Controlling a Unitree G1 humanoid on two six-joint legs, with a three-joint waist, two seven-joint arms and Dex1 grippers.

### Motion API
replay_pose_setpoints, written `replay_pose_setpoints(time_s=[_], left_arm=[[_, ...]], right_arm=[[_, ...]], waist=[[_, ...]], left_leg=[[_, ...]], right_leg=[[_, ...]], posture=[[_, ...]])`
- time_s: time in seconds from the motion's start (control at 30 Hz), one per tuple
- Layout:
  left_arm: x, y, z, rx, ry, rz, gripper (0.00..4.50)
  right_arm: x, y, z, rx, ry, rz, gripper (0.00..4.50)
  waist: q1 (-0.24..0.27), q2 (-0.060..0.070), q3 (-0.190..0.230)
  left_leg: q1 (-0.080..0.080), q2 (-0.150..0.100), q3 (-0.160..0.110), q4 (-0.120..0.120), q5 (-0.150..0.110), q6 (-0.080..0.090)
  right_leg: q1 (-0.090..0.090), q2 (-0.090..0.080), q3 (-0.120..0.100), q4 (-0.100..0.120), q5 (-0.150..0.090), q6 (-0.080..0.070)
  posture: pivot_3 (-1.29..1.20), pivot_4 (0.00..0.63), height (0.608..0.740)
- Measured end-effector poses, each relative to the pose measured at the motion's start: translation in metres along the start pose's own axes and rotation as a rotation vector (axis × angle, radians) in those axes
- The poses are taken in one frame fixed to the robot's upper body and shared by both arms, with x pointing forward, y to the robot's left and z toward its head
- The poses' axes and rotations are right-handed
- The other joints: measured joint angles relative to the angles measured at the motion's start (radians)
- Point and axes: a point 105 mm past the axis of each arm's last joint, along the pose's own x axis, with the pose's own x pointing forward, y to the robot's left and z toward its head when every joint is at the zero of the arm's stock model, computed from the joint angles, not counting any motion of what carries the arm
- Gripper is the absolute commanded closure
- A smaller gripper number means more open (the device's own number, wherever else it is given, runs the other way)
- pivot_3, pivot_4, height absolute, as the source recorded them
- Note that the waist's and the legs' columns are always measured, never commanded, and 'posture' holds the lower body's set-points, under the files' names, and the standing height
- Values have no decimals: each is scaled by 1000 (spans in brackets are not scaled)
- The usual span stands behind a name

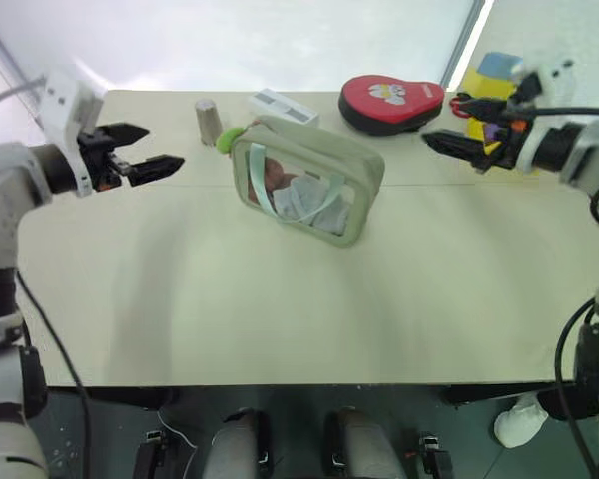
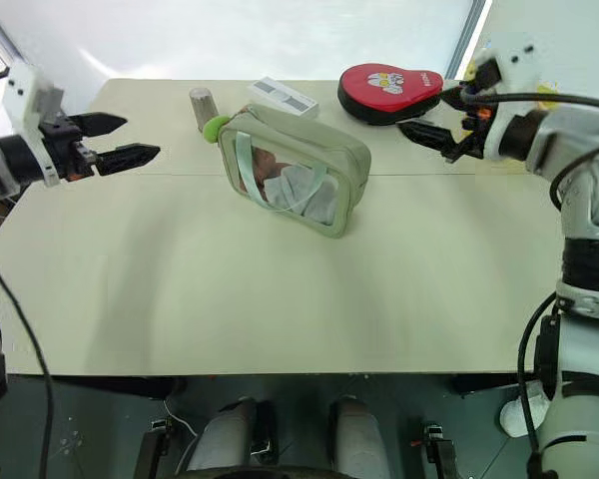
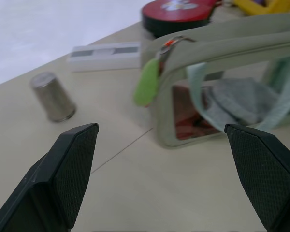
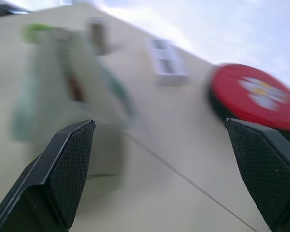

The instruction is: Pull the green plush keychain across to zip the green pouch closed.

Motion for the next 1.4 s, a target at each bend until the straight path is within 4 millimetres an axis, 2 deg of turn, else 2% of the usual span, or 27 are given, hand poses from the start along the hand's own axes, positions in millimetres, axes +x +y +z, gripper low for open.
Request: replay_pose_setpoints(time_s=[0.1,0.23,0.43,0.53,0.6,0.73,0.87,0.97,1.1,1.2,1.3,1.4], left_arm=[[3,3,9,29,-11,-13,28],[3,6,17,42,-30,-14,28],[3,4,17,57,-26,-27,28],[4,-4,24,74,-35,-63,28],[9,-15,33,111,-59,-93,28],[23,-39,36,107,-96,-153,28],[23,-62,32,115,-76,-215,28],[23,-69,33,126,-81,-213,0],[23,-71,19,111,-52,-197,0],[23,-72,16,112,-44,-185,0],[21,-68,17,121,-44,-161,0],[9,-50,10,104,-15,-88,0]], right_arm=[[12,15,-9,4,44,92,28],[16,19,-9,-3,48,114,28],[25,27,8,-34,9,150,28],[41,40,24,-56,-40,192,28],[58,51,27,-67,-55,209,28],[98,69,4,-152,29,215,28],[110,68,-15,-213,106,202,28],[112,66,-21,-254,132,199,879],[113,62,-23,-274,140,199,2937],[115,57,-23,-296,144,194,4489],[117,55,-21,-345,134,189,4489],[117,55,-19,-413,97,217,4489]], waist=[[0,0,0],[3,0,0],[-2,0,0],[-5,0,0],[-3,0,0],[1,-1,0],[2,-1,1],[0,-1,1],[-4,-1,1],[-3,-1,1],[-4,-1,1],[-6,-1,1]], left_leg=[[-1,0,1,2,-1,2],[-1,0,1,3,-1,2],[-2,0,1,3,-1,2],[-2,0,1,3,-1,2],[-1,0,1,3,-1,2],[-3,0,1,4,-1,2],[-5,-1,0,4,-1,2],[-5,-1,0,4,-1,2],[-4,0,0,4,0,1],[-4,0,0,4,0,1],[-4,0,0,4,0,1],[-4,0,0,4,0,1]], right_leg=[[0,-1,0,0,0,0],[-1,-1,0,0,0,0],[-1,-1,0,1,0,0],[-2,0,0,1,0,0],[-2,-1,0,2,0,0],[-2,-1,1,2,0,0],[-3,-2,1,2,0,0],[-3,-2,1,2,0,0],[-3,-1,1,2,0,0],[-3,-1,1,2,0,0],[-3,-1,1,2,0,0],[-4,0,1,2,0,0]], posture=[[0,150,740],[0,150,740],[0,150,740],[0,150,740],[0,150,740],[0,150,740],[0,150,740],[0,150,740],[0,150,740],[0,150,740],[0,150,740],[0,150,740]])
